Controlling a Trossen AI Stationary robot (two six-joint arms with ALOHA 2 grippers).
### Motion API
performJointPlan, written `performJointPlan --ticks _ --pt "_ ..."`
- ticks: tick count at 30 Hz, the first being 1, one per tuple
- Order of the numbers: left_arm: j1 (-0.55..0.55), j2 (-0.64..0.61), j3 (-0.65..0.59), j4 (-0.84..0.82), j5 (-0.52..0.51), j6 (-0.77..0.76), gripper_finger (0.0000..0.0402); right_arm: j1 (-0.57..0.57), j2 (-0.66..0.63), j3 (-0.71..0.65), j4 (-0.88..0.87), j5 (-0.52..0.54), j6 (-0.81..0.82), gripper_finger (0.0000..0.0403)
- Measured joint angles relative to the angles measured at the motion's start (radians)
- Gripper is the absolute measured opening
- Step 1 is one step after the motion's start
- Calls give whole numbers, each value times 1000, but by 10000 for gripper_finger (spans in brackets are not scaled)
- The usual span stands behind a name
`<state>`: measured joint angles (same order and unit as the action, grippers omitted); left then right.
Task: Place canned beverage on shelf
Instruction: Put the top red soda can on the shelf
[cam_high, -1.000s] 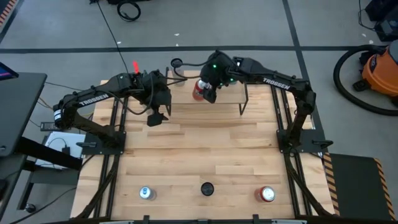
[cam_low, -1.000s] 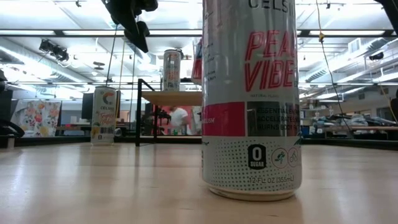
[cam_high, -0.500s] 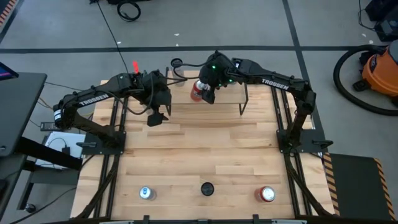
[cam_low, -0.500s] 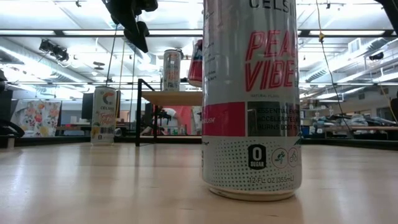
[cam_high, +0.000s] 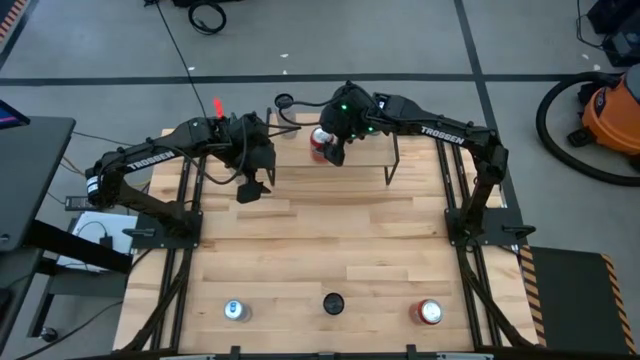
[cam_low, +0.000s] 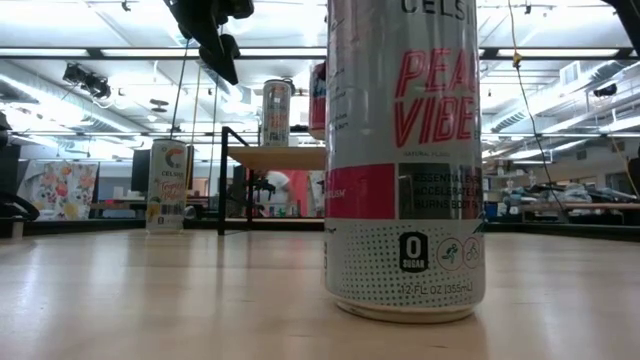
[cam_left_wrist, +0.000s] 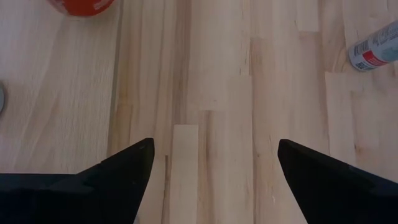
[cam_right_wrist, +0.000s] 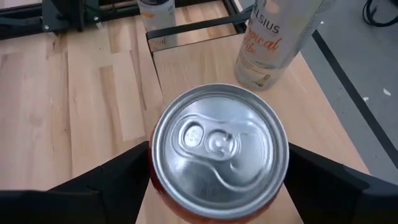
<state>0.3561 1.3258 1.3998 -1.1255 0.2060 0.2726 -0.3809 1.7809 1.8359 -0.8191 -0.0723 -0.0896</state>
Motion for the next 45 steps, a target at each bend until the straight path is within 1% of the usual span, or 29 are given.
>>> performJointPlan --ticks 12,16,21,27,30,32,35,38,41,45 --pt "0 0 0 0 0 0 353 1 -1 2 27 2 -30 361" --pt "0 0 0 0 0 0 353 1 -1 2 63 54 -46 362" --pt "0 0 0 -1 0 0 353 4 0 28 69 49 -52 362" --pt "0 0 0 -1 0 0 353 19 -10 88 27 47 -43 362" --pt "0 0 0 0 0 0 353 32 -16 130 -42 46 -43 361" --pt "0 0 0 -1 0 0 353 45 -18 153 -125 53 -42 359" --pt "0 0 0 -1 0 0 353 74 -18 163 -204 106 -40 344" --pt "0 0 0 0 0 1 353 99 -18 163 -273 136 -21 315" --pt "0 0 0 0 0 1 353 122 -18 154 -281 141 -11 271" --pt "0 0 0 3 0 1 353 142 -18 154 -286 141 -8 196"
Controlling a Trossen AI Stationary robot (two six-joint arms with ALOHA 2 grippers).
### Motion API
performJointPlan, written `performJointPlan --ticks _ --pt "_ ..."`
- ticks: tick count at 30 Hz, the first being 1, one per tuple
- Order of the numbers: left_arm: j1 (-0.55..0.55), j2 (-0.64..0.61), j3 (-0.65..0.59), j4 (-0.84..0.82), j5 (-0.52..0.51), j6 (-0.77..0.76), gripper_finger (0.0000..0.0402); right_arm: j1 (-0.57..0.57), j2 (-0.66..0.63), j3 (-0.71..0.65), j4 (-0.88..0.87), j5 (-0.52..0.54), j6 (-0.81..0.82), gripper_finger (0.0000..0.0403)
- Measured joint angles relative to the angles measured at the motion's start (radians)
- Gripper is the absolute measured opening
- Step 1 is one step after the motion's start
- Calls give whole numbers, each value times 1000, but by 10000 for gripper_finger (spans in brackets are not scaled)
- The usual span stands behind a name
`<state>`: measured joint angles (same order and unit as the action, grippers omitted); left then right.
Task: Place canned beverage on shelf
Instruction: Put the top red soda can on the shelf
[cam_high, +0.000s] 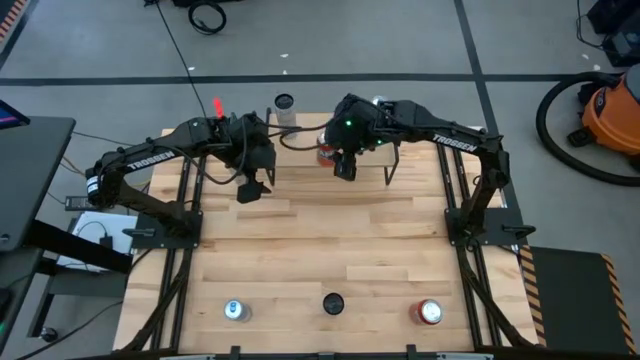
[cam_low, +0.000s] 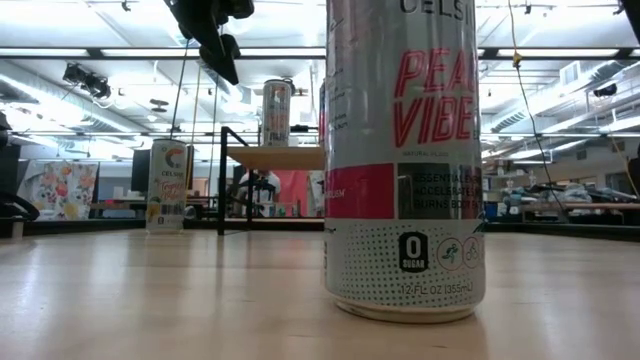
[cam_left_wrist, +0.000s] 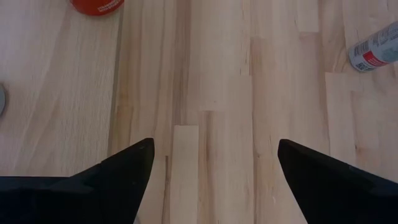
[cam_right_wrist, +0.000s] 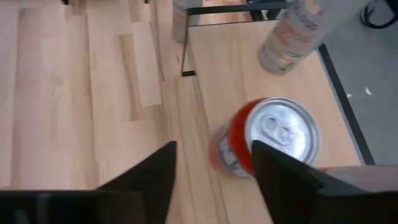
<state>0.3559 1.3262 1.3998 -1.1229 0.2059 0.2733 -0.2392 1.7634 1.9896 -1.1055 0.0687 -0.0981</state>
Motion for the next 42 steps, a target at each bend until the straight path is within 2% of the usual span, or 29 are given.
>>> performJointPlan --ticks 9,11,22,42 --pt "0 0 0 2 0 -1 353 -30 0 -1 -47 1 57 33" --pt "0 0 0 2 0 -8 353 -37 0 -1 -47 1 57 10" --pt "0 0 0 2 0 -5 353 -30 4 -139 9 -14 76 6" --pt "0 0 0 5 0 3 353 -59 2 -216 187 -18 40 6"
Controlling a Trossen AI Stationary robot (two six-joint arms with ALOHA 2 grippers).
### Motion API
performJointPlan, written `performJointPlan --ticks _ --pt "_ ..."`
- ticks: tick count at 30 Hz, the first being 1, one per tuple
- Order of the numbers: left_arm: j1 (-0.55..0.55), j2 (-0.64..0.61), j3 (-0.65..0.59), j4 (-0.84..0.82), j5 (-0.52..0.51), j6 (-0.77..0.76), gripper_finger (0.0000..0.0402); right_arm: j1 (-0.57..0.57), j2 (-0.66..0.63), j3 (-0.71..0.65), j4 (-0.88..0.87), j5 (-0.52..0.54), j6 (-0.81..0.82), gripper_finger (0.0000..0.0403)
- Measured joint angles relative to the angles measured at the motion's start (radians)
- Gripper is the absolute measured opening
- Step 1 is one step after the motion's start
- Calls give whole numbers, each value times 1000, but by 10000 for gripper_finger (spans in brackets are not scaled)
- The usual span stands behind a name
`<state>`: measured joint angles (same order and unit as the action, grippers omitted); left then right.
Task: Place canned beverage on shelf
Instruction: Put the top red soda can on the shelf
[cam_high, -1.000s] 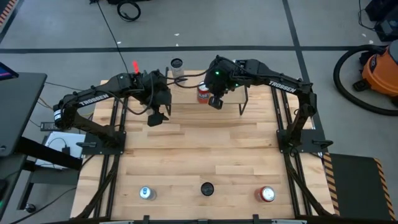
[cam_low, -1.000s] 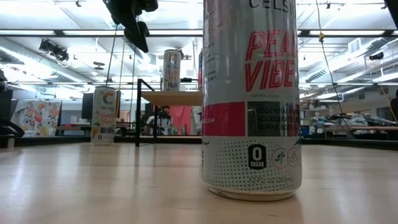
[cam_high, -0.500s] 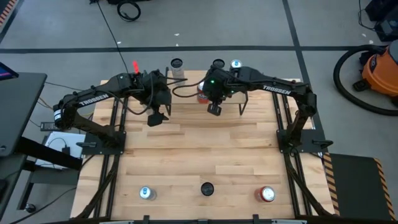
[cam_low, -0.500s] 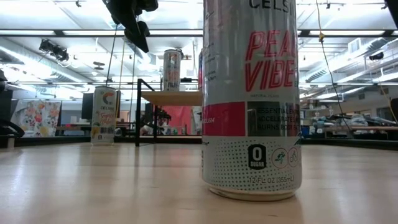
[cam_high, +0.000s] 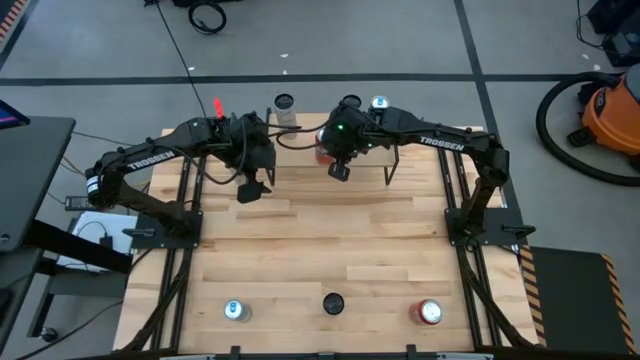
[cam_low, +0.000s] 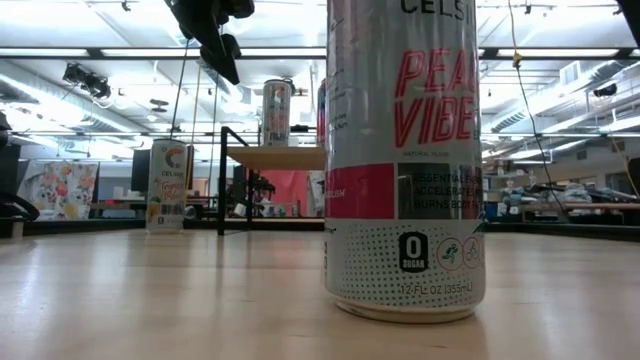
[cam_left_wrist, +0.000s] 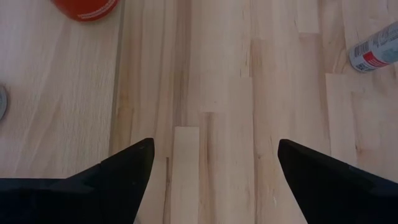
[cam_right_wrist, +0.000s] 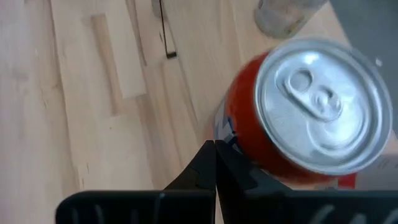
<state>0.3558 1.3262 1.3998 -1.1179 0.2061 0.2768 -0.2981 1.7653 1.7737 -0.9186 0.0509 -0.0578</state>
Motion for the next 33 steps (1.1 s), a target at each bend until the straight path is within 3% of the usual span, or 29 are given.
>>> performJointPlan --ticks 24,33 --pt "0 0 0 1 0 -1 353 -60 0 1 -6 1 2 5" --pt "0 0 0 7 0 -1 353 -61 0 1 -21 71 13 5"
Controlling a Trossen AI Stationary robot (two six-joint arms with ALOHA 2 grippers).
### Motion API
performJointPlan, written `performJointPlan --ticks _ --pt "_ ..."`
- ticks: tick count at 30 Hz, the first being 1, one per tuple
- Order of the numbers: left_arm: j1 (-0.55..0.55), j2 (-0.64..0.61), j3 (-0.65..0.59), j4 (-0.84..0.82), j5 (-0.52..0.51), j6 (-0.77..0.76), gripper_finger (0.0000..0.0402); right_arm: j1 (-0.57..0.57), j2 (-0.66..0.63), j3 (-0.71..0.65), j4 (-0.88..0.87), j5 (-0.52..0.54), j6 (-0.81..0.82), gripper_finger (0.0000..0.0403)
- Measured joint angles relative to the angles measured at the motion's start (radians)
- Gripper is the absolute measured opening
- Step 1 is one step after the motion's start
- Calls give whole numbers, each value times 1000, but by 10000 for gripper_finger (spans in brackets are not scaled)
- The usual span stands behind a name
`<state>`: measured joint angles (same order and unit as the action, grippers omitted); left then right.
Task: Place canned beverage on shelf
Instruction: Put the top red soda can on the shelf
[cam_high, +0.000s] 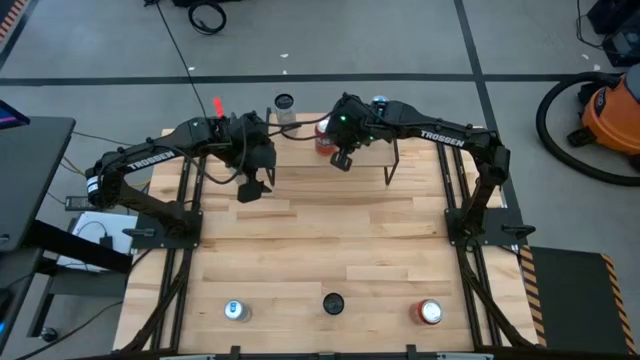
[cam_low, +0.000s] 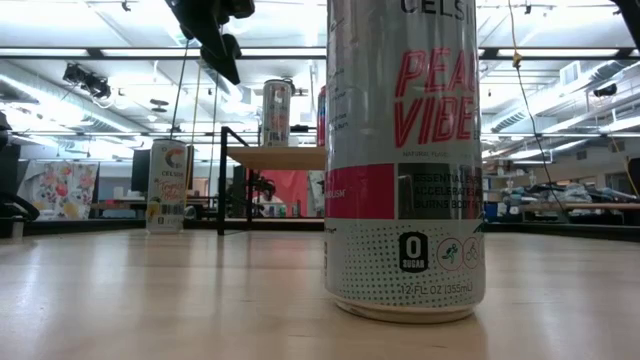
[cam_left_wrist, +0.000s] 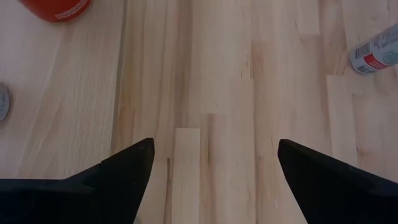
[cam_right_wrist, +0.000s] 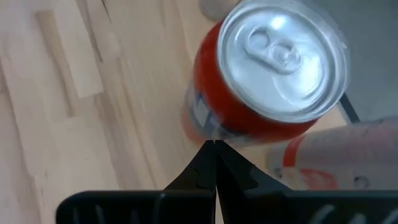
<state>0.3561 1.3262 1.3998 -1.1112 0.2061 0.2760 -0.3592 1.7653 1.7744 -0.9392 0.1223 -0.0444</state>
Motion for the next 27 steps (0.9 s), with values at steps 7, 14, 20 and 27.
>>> performJointPlan --ticks 7,14,20,27 --pt "0 0 0 1 0 0 353 -17 14 0 39 -16 -9 5" --pt "0 0 0 2 0 2 353 -26 39 1 73 -23 -12 5" --pt "0 0 0 4 0 5 353 -7 40 0 36 -10 5 5" --pt "0 0 0 8 0 6 353 36 7 9 14 60 15 5"
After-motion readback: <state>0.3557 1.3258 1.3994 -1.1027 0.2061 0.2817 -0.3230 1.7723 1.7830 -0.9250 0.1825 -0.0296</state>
